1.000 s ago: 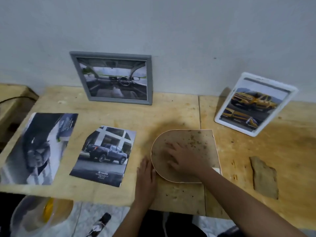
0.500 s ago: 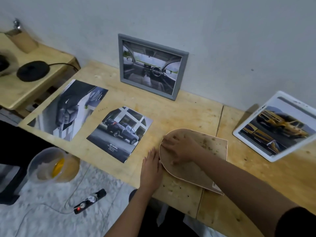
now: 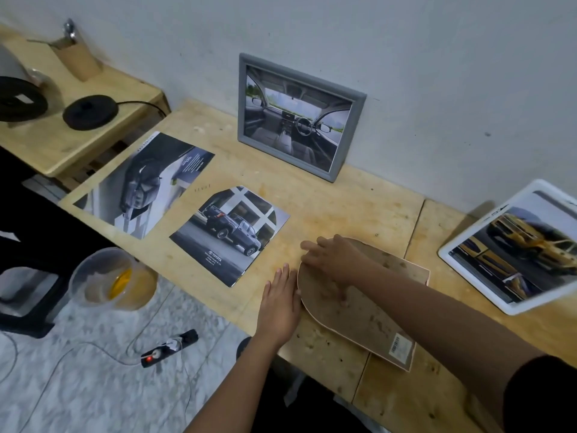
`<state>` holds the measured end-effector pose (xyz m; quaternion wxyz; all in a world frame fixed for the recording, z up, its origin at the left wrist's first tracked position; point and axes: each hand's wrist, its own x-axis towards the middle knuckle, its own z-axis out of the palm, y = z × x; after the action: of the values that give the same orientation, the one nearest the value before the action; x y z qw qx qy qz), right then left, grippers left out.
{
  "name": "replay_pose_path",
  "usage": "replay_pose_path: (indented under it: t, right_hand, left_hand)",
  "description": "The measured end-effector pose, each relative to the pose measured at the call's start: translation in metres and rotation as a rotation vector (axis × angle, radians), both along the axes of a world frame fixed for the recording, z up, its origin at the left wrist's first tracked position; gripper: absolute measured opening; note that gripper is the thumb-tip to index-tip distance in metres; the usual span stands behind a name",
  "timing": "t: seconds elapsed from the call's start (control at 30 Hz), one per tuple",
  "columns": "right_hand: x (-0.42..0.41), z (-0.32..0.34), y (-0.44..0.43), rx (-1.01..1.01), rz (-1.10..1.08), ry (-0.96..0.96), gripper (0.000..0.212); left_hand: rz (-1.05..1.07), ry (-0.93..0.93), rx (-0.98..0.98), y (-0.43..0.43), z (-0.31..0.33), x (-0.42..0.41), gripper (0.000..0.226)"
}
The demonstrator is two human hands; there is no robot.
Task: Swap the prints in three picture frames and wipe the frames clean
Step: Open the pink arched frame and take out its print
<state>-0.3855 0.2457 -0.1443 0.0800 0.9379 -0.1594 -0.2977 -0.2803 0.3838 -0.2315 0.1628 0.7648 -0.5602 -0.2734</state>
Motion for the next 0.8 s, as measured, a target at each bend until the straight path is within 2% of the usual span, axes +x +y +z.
replay_pose_path:
  t: [0.2,0.43,0.6,0.8]
  right_hand:
    - [0.007,-0.002,-0.006,0.023,0.024,-0.058,0.051]
    - [0.02,0.003,-0.009,0.049,0.069,0.006,0.073]
    - [0.023,0.003,-0.012,0.07,0.061,0.073,0.107]
    - [0.024,0.003,-0.011,0.084,0.056,0.088,0.113]
  left_hand:
    - [-0.01,0.015,-0.001,-0.001,-0.002,0.0,0.049]
    - [-0.027,-0.029,0.024,0.002,-0.005,-0.001,0.053]
    - [-0.05,-0.046,0.04,0.004,-0.006,0.001,0.053]
    - [-0.046,-0.051,0.044,0.005,-0.006,0.0,0.067]
